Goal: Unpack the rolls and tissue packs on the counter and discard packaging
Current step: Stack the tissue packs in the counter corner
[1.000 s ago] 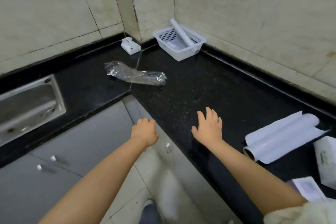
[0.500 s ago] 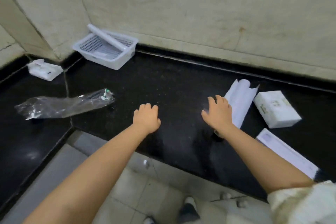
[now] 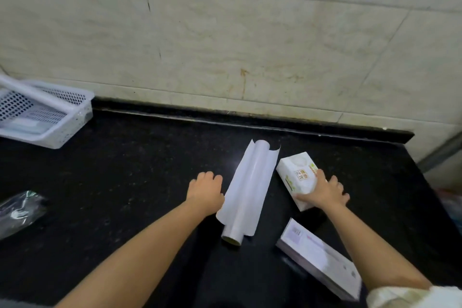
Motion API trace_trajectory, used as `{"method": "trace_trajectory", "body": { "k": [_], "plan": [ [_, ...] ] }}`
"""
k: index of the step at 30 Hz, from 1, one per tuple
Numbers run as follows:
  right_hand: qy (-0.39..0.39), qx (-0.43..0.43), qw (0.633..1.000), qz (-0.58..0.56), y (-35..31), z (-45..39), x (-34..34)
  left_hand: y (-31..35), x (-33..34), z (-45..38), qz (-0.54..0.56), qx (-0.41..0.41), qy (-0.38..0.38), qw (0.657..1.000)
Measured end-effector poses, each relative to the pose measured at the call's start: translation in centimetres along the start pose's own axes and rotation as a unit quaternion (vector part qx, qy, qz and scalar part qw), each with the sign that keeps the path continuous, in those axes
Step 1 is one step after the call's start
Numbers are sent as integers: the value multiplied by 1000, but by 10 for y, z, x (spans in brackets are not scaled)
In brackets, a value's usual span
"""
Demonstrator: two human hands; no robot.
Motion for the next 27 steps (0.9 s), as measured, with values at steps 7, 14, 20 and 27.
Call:
{"method": "trace_trajectory", "body": {
  "k": [7,14,20,27],
  "plan": [
    [44,-1,999,-9,-3,-27,11,-18,2,-27,1,-25,-10,1000],
    [197,-118,970,77,-60,-12,-44,-77,0,-36,49,-61,-18,997],
    [209,-284,933,72,-224,32,-36,-164,-14,-23,72,-97,11,993],
    [139,-393,909,15,-438,137,67,-357,-27,33,68,-154,62,984]
  ]
}}
Point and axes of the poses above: each hand's wrist, its own z-axis away from the middle knuckle, its own x-axis out of the palm, y = z × x, the point moved 7 cm from there along -z, towards the middle knuckle, and after that the axes turned 13 degrees about -x, right-handed, at the moved point
